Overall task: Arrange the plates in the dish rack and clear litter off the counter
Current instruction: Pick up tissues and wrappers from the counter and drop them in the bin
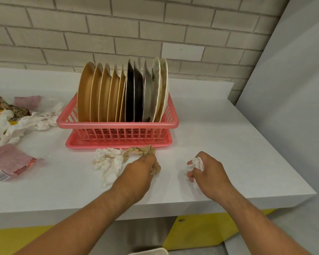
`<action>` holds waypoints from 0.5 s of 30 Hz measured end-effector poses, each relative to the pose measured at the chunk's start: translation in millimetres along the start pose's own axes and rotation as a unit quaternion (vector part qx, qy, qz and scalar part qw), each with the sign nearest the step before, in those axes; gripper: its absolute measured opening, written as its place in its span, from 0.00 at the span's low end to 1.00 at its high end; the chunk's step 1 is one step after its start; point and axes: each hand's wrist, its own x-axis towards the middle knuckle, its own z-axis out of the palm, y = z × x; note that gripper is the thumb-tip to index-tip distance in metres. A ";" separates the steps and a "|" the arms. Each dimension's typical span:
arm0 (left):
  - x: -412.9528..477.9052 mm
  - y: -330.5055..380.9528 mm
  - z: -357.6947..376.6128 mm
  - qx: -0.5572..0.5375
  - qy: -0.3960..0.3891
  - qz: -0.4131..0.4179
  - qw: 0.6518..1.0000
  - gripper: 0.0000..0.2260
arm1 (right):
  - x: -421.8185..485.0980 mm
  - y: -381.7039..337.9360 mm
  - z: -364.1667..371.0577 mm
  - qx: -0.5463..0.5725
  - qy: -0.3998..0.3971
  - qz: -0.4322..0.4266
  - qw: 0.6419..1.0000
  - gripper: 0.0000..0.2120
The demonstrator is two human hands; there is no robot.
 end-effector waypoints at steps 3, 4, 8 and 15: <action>-4.7 -5.8 -10.6 -0.047 0.024 -0.006 0.999 0.10 | -8.0 -8.9 5.6 0.003 0.016 -0.028 0.999 0.09; -7.6 -7.8 -14.4 -0.050 0.021 -0.008 0.998 0.10 | -11.7 -12.4 9.3 0.017 0.019 -0.030 0.999 0.07; -22.2 -19.0 -28.9 -0.087 0.015 -0.018 0.996 0.13 | -28.1 -25.8 31.8 0.002 0.018 -0.026 1.000 0.09; -47.2 -34.4 -35.0 -0.112 0.028 -0.050 0.992 0.13 | -62.2 -43.0 61.1 -0.042 0.019 0.024 0.999 0.20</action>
